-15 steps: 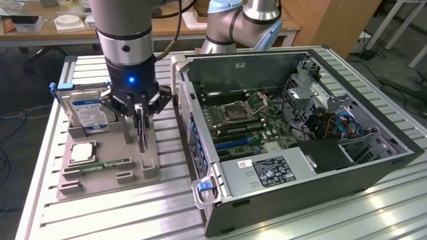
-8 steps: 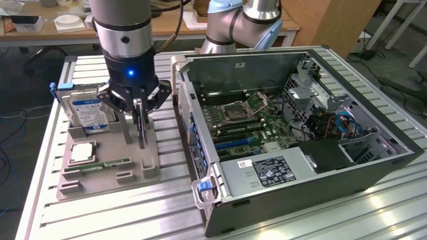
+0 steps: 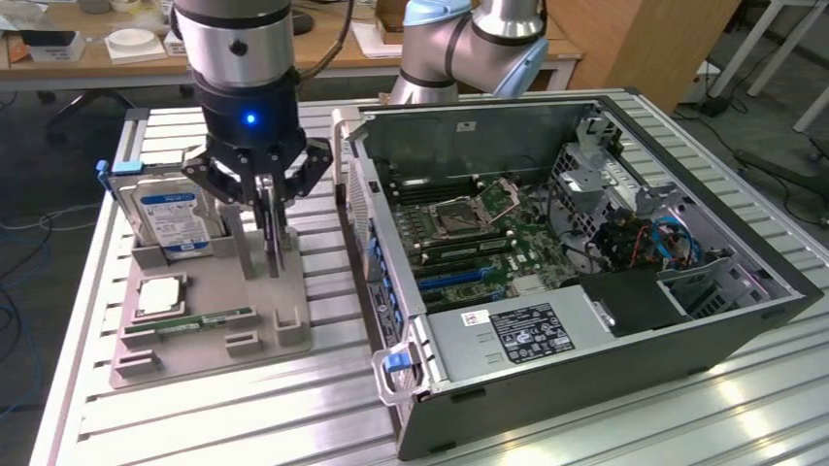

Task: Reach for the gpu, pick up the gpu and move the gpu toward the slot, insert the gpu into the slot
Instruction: 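Pick up the gpu and move the gpu toward the slot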

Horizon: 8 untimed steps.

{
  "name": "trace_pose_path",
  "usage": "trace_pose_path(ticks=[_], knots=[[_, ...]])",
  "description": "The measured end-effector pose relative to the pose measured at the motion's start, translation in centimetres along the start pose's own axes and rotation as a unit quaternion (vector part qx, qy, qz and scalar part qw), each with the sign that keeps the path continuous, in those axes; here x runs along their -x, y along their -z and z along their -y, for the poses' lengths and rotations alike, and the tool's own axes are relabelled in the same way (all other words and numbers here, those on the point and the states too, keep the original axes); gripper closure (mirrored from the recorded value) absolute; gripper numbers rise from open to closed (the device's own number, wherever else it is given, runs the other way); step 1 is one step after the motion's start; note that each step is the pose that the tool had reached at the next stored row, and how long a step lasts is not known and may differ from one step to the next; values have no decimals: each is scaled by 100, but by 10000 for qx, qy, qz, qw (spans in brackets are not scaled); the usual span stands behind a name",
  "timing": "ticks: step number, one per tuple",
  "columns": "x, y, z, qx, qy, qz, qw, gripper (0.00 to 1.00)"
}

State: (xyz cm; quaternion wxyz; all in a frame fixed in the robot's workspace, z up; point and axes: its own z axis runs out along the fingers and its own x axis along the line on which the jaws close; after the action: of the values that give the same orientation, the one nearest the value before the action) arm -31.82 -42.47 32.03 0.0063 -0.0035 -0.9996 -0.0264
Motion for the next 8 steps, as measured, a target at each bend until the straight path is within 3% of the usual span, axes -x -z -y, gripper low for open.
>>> trace_pose_path(ticks=[8], knots=[[-3, 261, -14, 0, 0, 1, 10000, 73]])
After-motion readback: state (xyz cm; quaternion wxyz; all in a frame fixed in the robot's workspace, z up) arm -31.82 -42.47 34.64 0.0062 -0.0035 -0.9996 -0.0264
